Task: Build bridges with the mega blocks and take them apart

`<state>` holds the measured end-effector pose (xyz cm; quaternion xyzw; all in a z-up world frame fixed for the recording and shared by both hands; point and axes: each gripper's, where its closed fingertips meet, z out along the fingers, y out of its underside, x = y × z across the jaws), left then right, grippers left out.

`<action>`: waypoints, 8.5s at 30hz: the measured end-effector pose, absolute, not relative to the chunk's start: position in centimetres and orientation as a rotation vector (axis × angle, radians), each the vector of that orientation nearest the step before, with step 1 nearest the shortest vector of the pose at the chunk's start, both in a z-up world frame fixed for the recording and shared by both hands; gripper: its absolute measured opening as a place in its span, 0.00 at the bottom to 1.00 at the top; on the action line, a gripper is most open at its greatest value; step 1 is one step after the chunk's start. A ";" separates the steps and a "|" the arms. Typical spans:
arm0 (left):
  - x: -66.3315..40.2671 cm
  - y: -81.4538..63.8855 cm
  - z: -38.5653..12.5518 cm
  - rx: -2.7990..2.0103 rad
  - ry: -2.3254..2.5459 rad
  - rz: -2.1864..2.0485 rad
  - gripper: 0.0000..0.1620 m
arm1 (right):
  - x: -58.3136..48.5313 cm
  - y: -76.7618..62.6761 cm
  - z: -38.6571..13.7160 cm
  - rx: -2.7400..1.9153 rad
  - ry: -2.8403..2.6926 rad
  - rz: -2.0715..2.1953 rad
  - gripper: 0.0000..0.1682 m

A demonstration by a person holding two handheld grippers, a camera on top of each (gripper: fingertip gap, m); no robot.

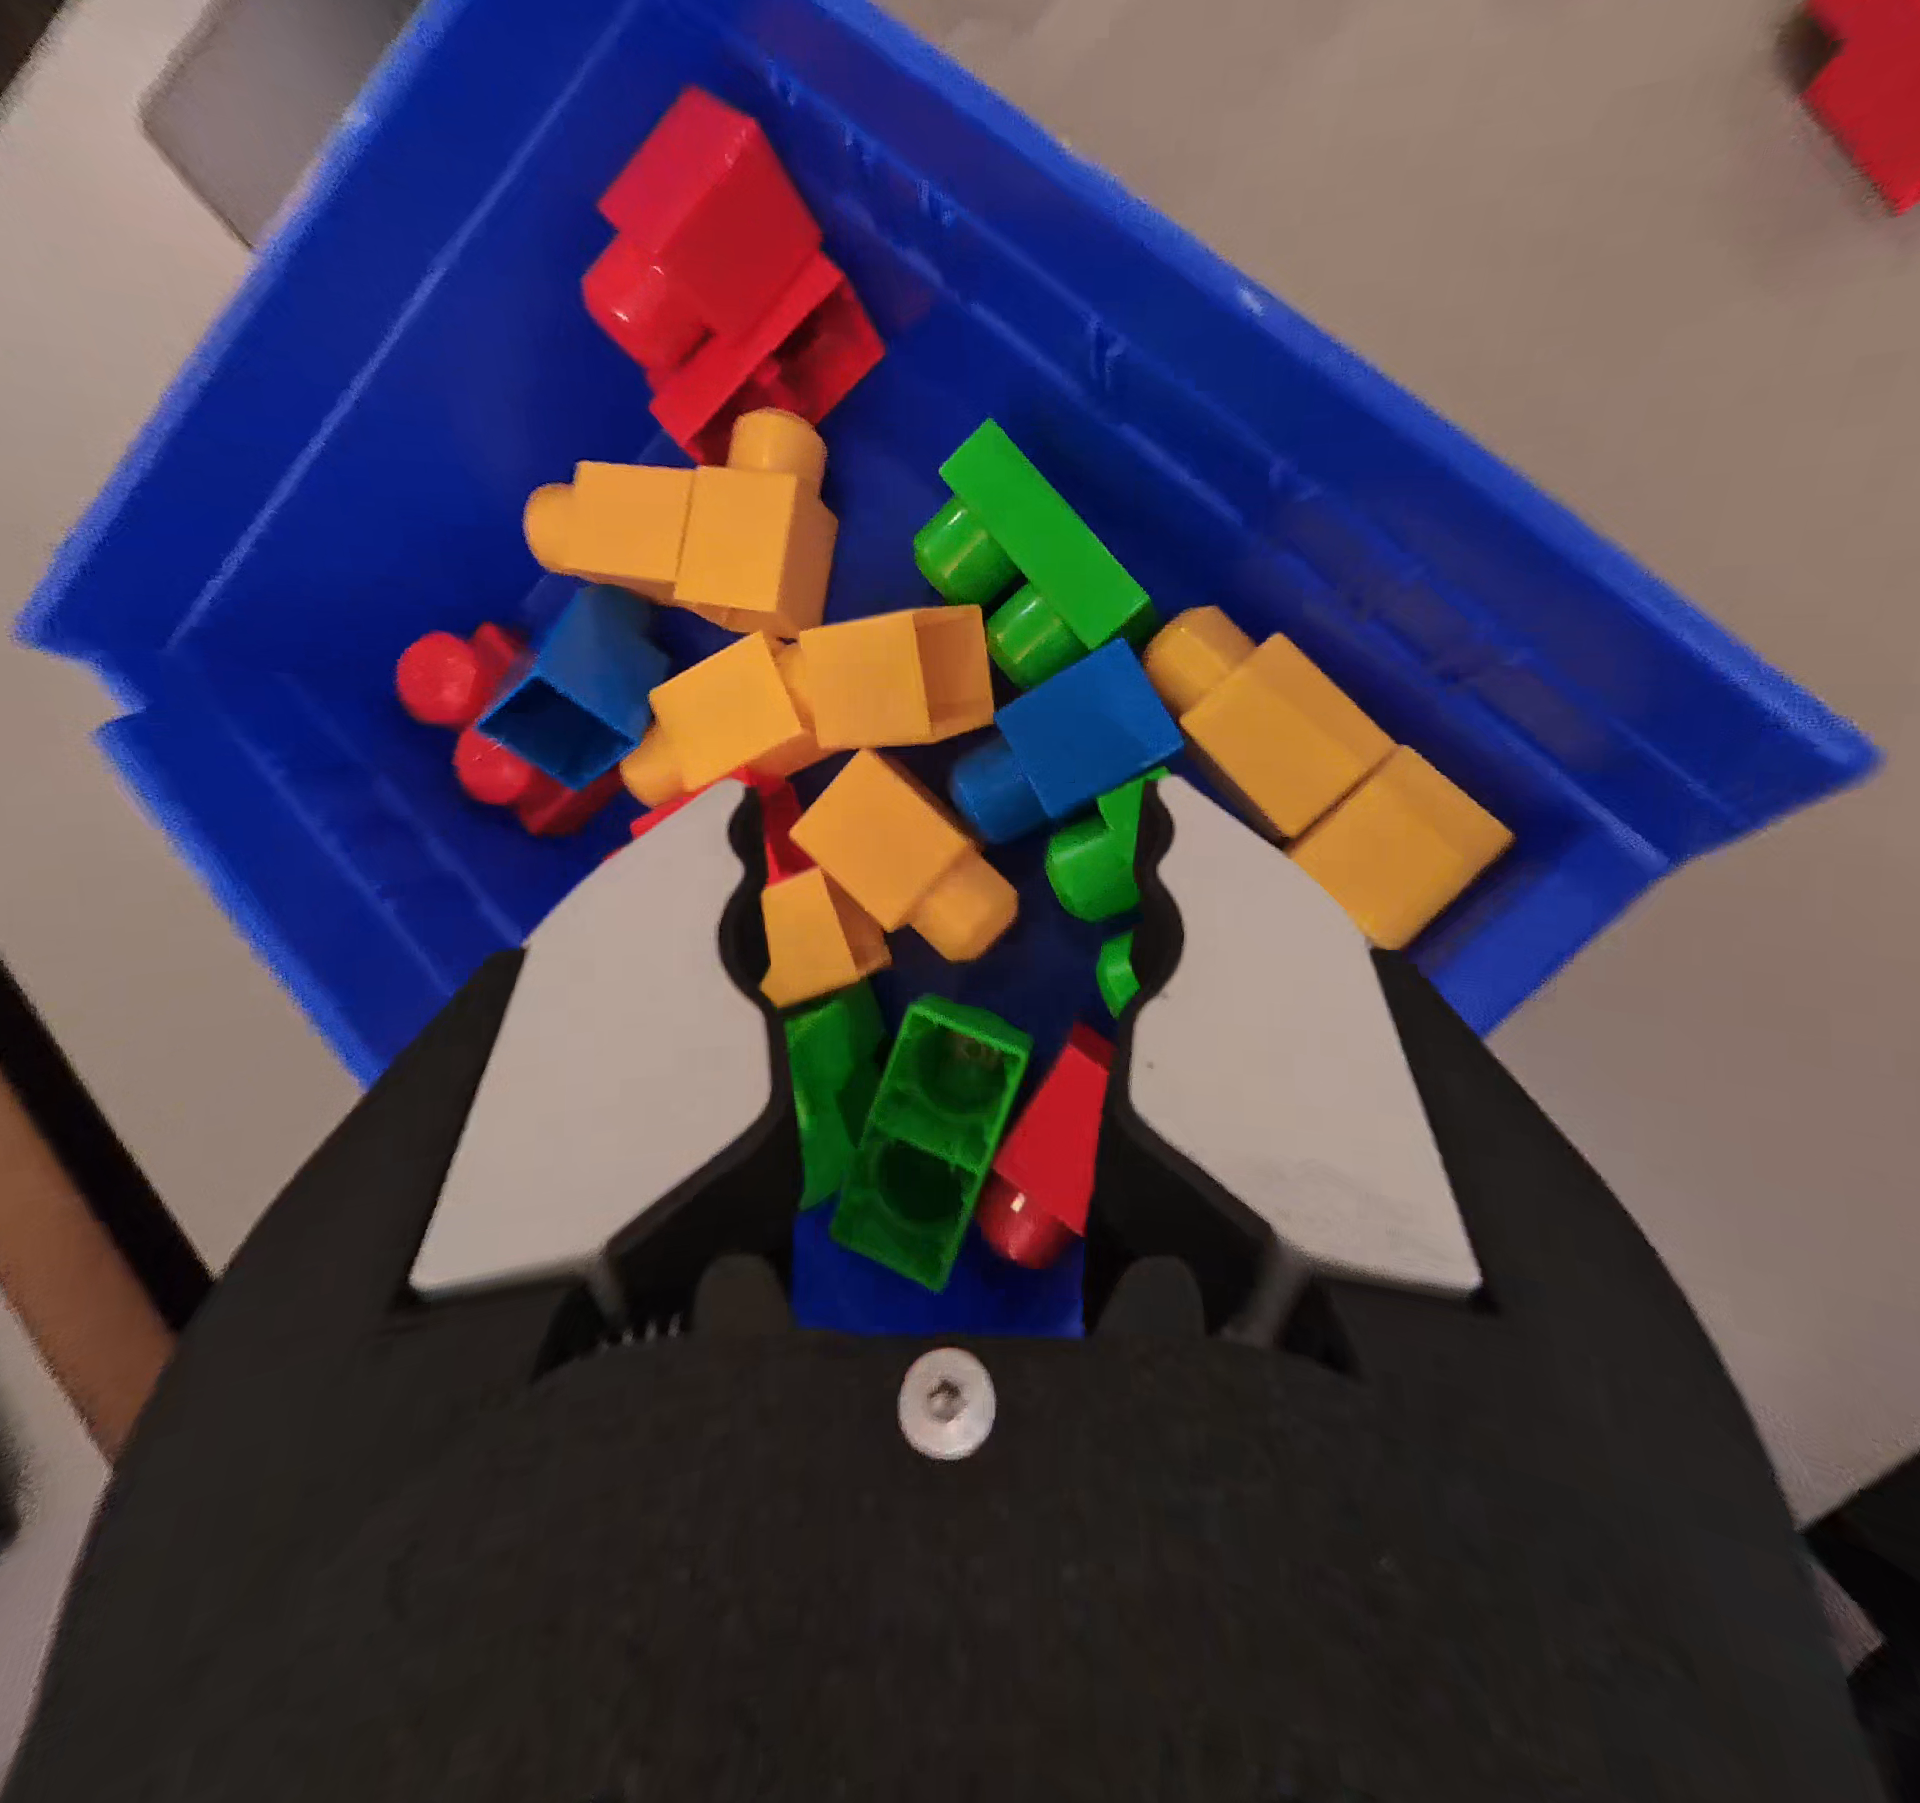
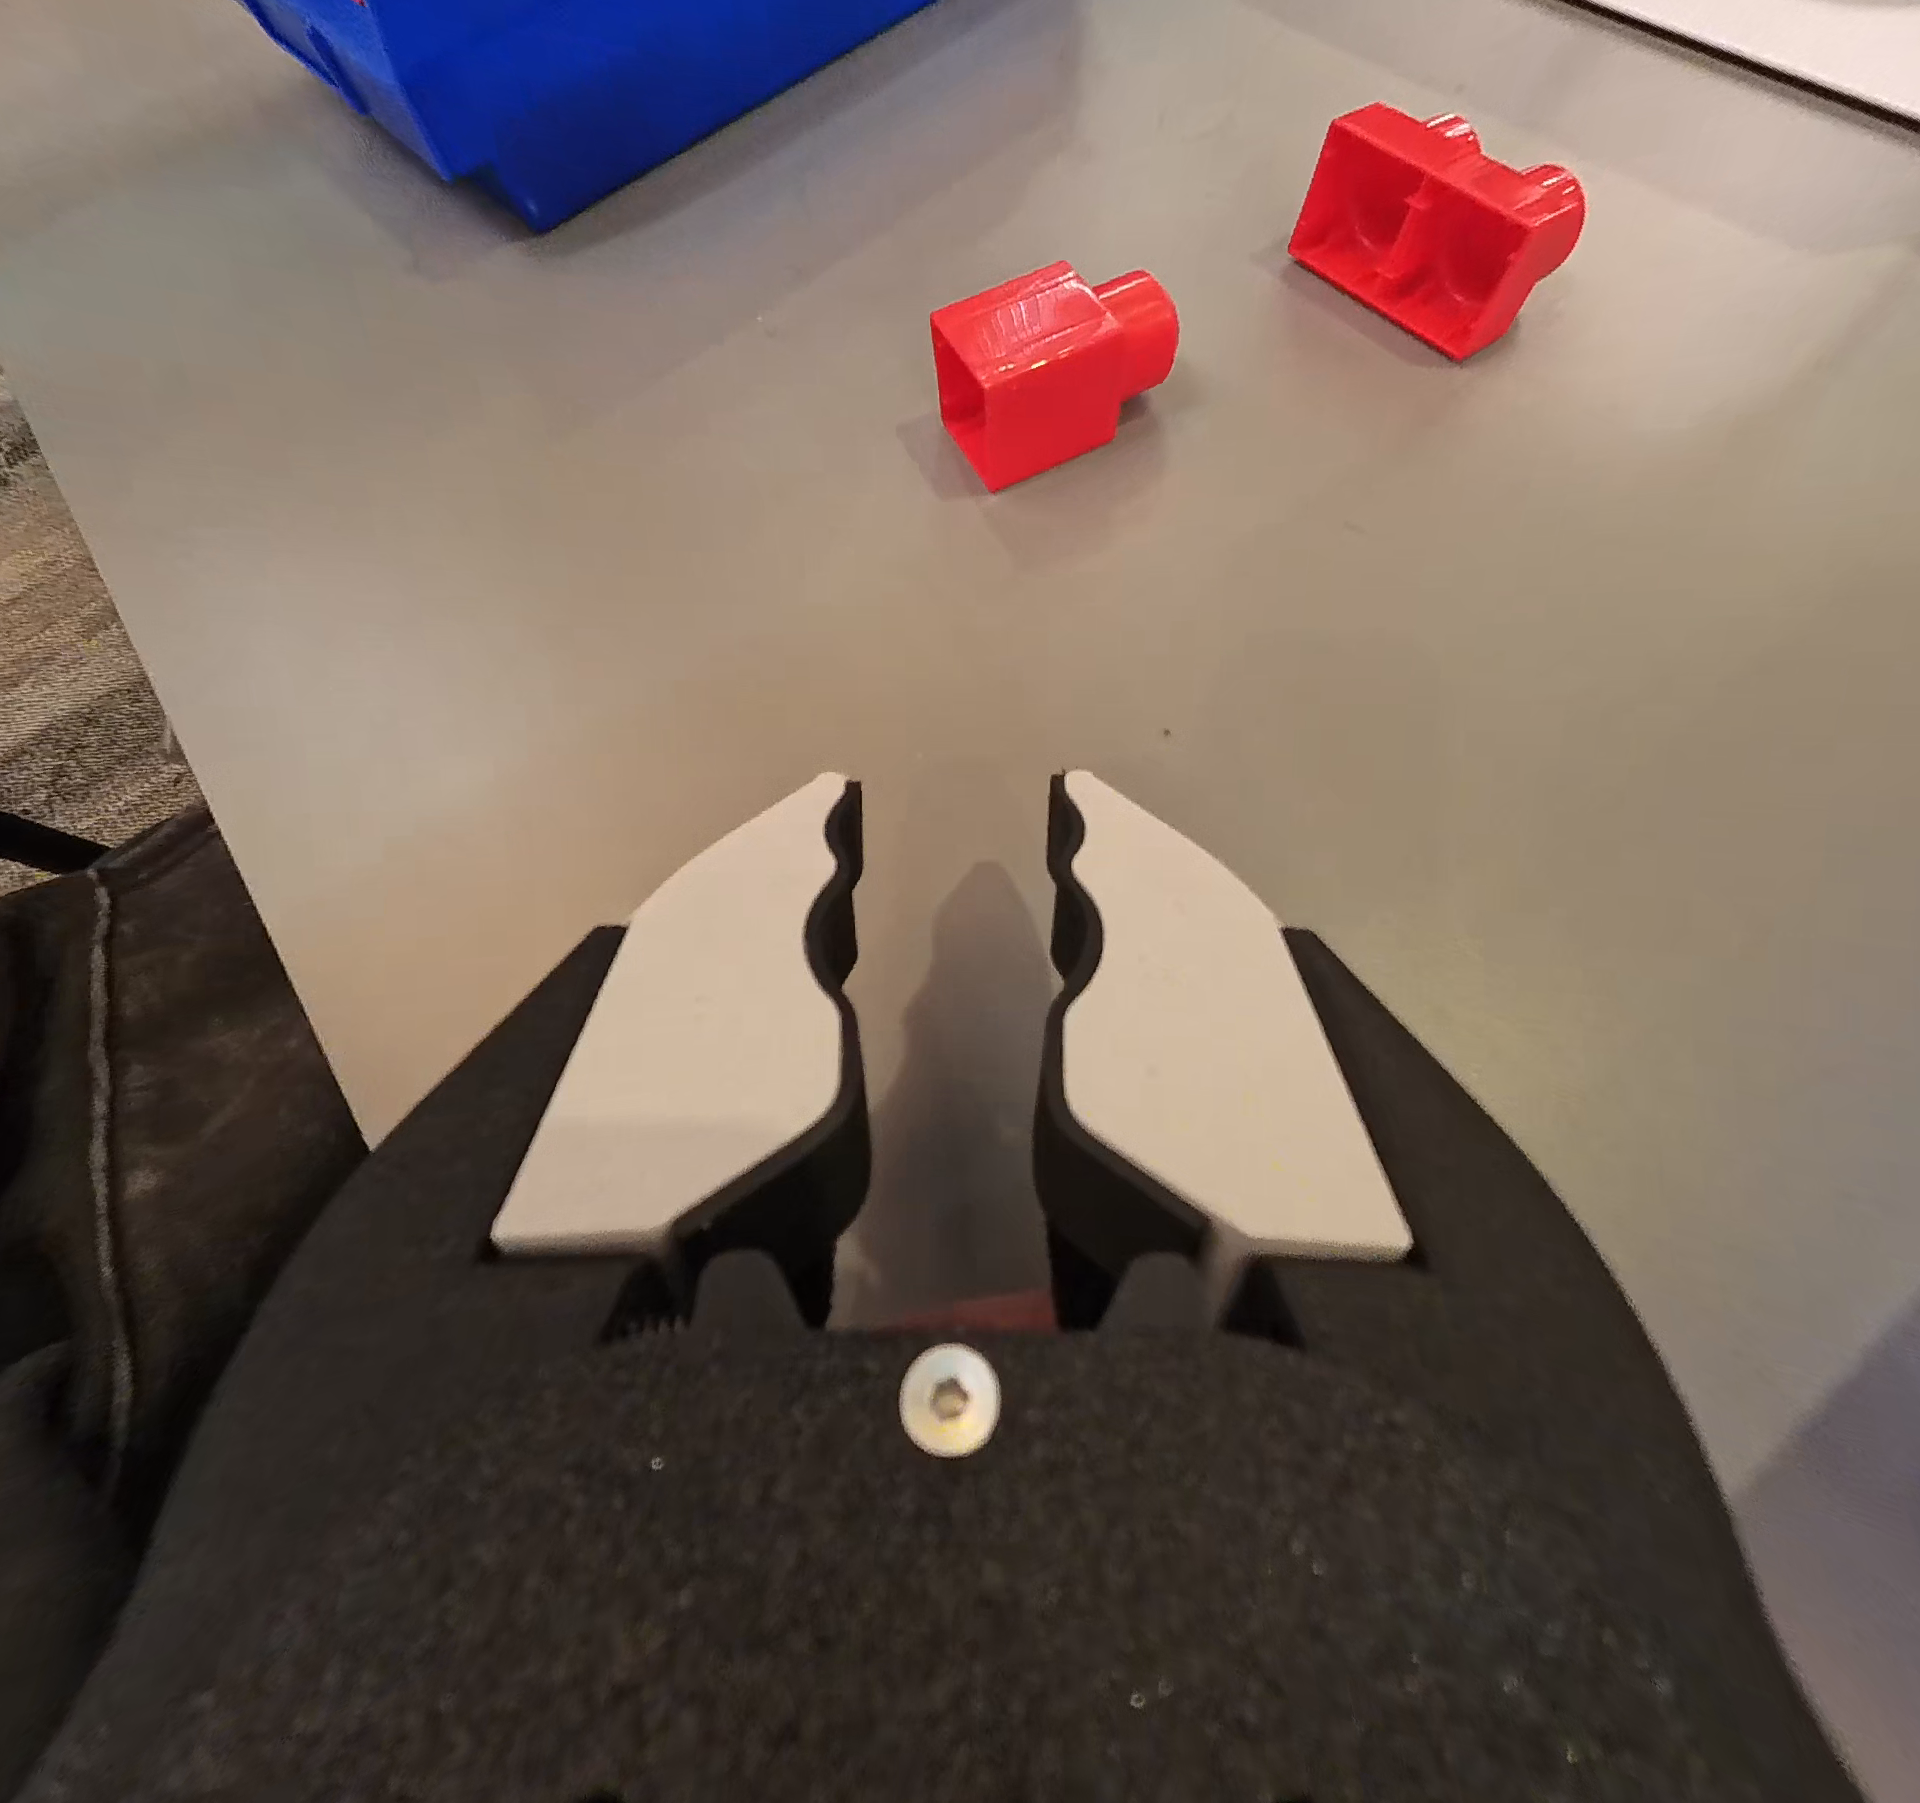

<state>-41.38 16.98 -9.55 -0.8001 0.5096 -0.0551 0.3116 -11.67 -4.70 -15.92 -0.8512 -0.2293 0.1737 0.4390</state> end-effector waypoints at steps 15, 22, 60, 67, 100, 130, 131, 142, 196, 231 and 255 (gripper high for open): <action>-39.0 21.4 -16.8 -2.370 1.784 -0.179 0.27 | -11.0 -4.6 -16.0 -2.123 -0.536 0.477 0.20; -39.5 21.4 -16.8 -2.307 1.847 -0.081 0.27 | -11.1 -4.8 -16.0 -2.123 -0.545 0.491 0.20; -19.1 7.5 -17.8 -1.112 2.745 -0.229 0.27 | -11.3 -5.2 -16.1 -2.119 -0.578 0.446 0.19; -18.1 7.8 -17.2 -1.074 2.697 -0.238 0.30 | -11.1 -5.2 -16.0 -2.121 -0.566 0.457 0.19; -17.5 8.4 -18.6 -2.237 0.792 -0.275 0.69 | -10.6 -5.8 -13.7 -2.061 -0.524 0.595 0.19; -17.0 7.9 -18.8 -2.306 0.946 -0.411 0.52 | -10.9 -6.1 -13.6 -2.068 -0.529 0.609 0.19; -17.0 7.8 -18.9 -2.314 0.955 -0.421 0.53 | -10.9 -6.1 -13.6 -2.069 -0.528 0.610 0.19; -17.4 7.5 -18.0 -2.262 0.980 -0.379 0.58 | -10.9 -6.2 -13.5 -2.069 -0.535 0.598 0.19; -19.3 6.6 -18.8 -2.362 1.102 -0.241 0.53 | -11.0 -6.5 -14.1 -2.097 -0.565 0.587 0.19; -19.3 6.1 -10.5 -1.711 1.116 -0.309 0.46 | -9.5 -5.5 -13.5 -2.101 -0.530 0.543 0.20; -21.1 1.3 -13.6 -1.751 1.144 -0.528 0.46 | -8.0 16.0 -15.4 -2.751 -0.050 1.000 0.35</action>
